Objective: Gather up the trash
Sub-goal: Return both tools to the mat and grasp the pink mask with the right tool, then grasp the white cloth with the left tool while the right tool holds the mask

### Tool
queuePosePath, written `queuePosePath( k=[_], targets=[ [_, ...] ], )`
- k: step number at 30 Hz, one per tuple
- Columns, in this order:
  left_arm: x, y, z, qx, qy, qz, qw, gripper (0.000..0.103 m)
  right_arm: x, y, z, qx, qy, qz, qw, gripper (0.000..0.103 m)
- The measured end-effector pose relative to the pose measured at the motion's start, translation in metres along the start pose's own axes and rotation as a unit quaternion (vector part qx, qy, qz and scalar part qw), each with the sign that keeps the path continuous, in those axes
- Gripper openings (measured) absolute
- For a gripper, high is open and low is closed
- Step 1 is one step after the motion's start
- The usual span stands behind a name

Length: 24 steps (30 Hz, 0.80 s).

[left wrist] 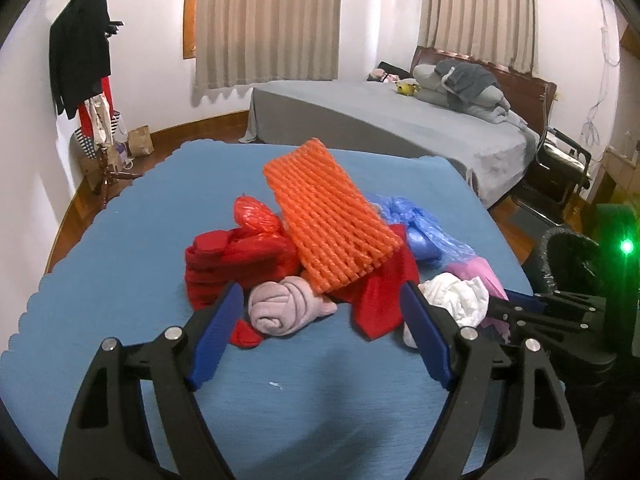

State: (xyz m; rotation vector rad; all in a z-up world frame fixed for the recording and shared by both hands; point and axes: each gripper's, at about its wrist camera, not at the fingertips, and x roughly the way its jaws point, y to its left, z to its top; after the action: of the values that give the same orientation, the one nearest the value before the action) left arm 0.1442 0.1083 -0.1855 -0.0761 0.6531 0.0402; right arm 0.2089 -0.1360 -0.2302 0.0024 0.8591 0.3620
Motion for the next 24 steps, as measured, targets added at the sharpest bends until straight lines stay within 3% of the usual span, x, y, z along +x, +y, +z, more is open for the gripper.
queuePosePath(
  k=[14,17,24],
  targets=[
    [0.013,-0.042,-0.007,0.016,0.023,-0.059,0.9979,0.063,-0.039,-0.022,0.008,0.034,-0.037,0.005,0.999,0.015],
    [0.016,-0.055,-0.013,0.019,0.03,-0.057,0.9977,0.058,-0.043,-0.025,0.007,0.038,-0.04,0.003,0.998,0.015],
    [0.028,-0.074,-0.009,0.035,0.029,-0.072,0.9963,0.057,-0.051,-0.035,0.004,0.051,-0.046,-0.002,0.998,0.015]
  ],
)
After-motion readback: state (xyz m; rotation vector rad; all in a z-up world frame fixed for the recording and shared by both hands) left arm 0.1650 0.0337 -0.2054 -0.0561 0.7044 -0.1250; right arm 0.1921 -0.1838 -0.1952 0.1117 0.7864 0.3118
